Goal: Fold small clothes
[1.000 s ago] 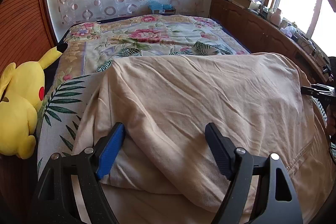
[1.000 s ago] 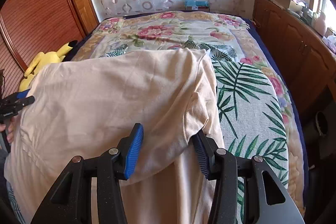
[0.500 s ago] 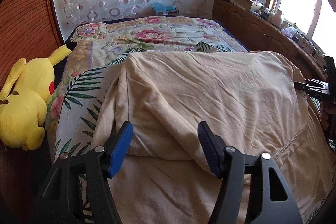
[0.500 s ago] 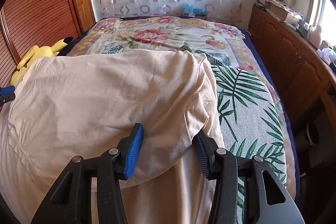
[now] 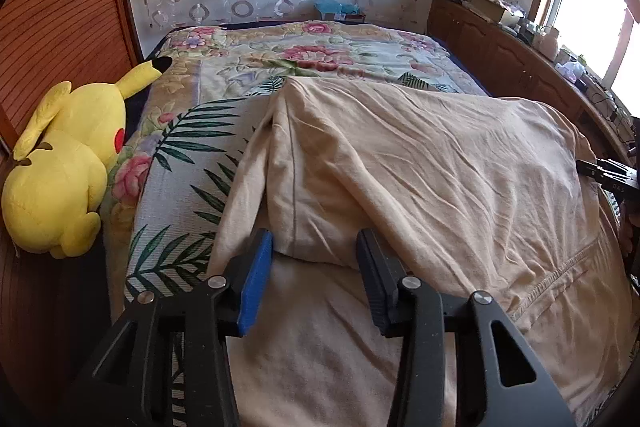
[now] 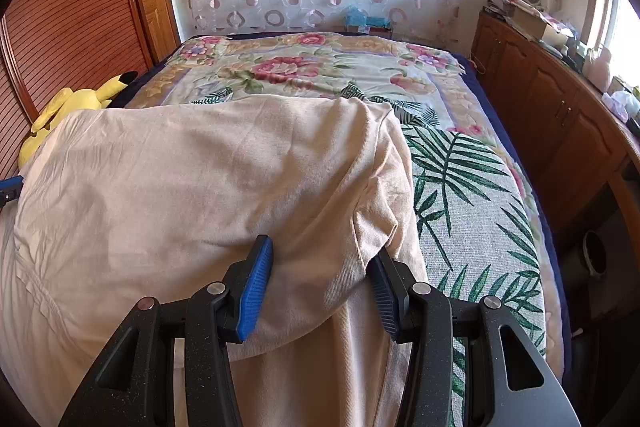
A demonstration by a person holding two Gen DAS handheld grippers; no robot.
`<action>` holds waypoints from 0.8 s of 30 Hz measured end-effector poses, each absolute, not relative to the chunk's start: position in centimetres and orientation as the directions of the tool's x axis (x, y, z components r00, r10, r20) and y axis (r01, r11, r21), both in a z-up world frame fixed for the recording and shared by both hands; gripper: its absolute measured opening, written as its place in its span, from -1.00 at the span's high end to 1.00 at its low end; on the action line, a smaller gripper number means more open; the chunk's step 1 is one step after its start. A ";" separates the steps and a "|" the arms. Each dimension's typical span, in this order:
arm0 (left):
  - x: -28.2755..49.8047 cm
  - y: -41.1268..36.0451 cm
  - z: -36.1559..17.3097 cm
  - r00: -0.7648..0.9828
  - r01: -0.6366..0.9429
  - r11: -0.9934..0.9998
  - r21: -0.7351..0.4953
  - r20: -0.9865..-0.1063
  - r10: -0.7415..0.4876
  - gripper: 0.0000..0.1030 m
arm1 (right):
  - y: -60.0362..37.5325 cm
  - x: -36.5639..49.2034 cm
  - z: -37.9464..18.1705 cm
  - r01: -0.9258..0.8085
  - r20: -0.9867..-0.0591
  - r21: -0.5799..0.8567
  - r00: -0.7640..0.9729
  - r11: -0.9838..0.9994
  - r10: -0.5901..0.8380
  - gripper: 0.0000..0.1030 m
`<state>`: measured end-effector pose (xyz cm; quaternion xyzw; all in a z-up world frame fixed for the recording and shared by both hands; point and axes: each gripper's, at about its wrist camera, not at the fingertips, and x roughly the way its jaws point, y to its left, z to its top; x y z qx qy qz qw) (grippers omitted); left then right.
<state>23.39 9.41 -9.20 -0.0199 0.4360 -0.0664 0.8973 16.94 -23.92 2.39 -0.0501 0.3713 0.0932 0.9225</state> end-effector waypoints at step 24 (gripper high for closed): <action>24.9 8.2 -9.3 0.608 0.140 0.983 -0.122 -0.772 -0.183 0.62 | -23.9 17.1 2.2 -0.210 -0.695 -0.025 0.706 0.977 0.134 0.04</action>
